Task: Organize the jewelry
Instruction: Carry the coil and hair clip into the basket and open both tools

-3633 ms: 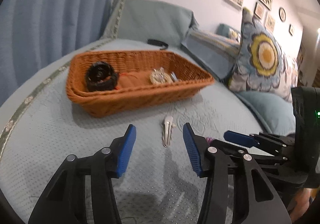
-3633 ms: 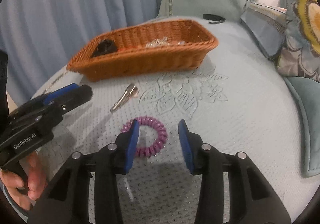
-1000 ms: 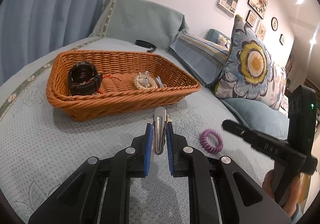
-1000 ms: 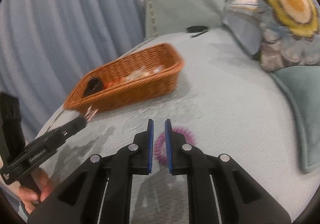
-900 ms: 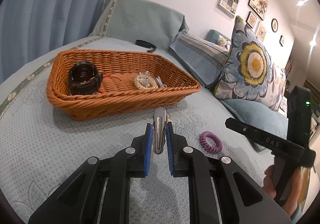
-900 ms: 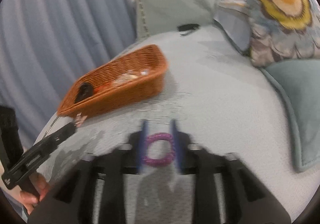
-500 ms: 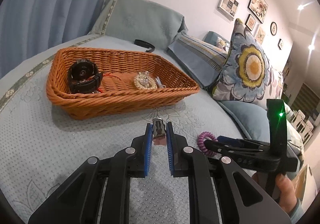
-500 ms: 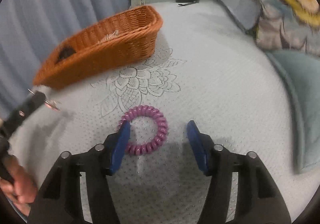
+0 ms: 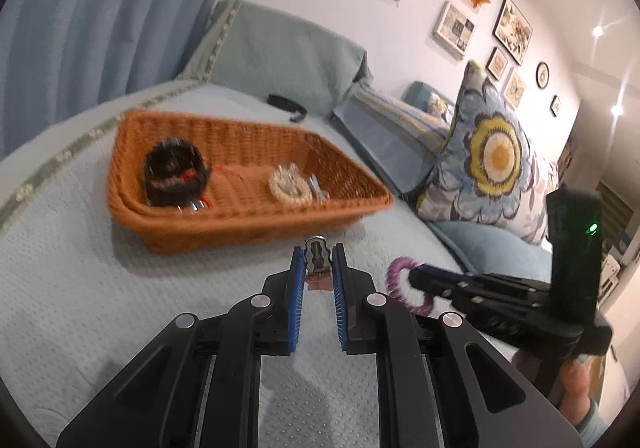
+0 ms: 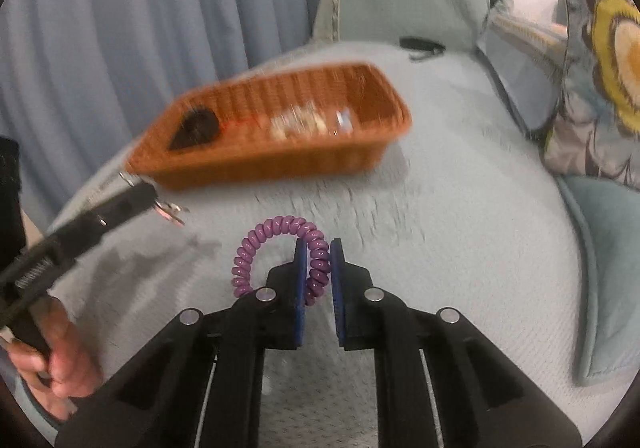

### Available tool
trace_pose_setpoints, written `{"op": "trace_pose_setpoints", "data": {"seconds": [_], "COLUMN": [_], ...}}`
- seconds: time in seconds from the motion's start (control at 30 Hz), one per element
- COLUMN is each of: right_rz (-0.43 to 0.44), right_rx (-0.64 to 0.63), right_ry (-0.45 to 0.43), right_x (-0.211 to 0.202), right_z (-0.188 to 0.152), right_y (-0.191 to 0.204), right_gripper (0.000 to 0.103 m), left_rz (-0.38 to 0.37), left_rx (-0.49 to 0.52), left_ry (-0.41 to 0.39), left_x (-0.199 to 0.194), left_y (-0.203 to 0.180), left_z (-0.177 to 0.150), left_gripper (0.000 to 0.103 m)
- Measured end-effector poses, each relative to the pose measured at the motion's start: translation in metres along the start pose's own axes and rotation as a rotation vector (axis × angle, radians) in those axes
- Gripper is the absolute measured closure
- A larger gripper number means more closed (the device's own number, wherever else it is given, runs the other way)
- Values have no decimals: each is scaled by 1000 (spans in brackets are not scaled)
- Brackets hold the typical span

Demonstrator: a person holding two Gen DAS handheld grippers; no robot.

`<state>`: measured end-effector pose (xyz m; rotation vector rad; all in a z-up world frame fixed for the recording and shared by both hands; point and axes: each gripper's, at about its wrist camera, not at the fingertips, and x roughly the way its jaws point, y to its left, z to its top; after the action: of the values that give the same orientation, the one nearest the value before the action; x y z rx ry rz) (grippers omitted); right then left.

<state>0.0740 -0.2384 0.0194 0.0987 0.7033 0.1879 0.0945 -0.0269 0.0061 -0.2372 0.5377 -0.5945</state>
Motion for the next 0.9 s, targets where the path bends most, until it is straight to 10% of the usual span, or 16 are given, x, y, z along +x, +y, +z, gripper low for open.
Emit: {"op": "trace_pose_setpoints", "data": {"seconds": [0.33,0.9], "right_rz": [67,30], "right_rx": [22,45], "right_ry": [-133,54], "right_x": [17,141], "right_z": [91,121], "right_y": [14,18], "right_gripper": [93,92], "left_rz": [74,208], "left_rx": [23,7], "left_ry": [-100,35], "left_x": [0,65], "left_y": [17,58], "left_z": [71,73], "left_gripper": [91,91]}}
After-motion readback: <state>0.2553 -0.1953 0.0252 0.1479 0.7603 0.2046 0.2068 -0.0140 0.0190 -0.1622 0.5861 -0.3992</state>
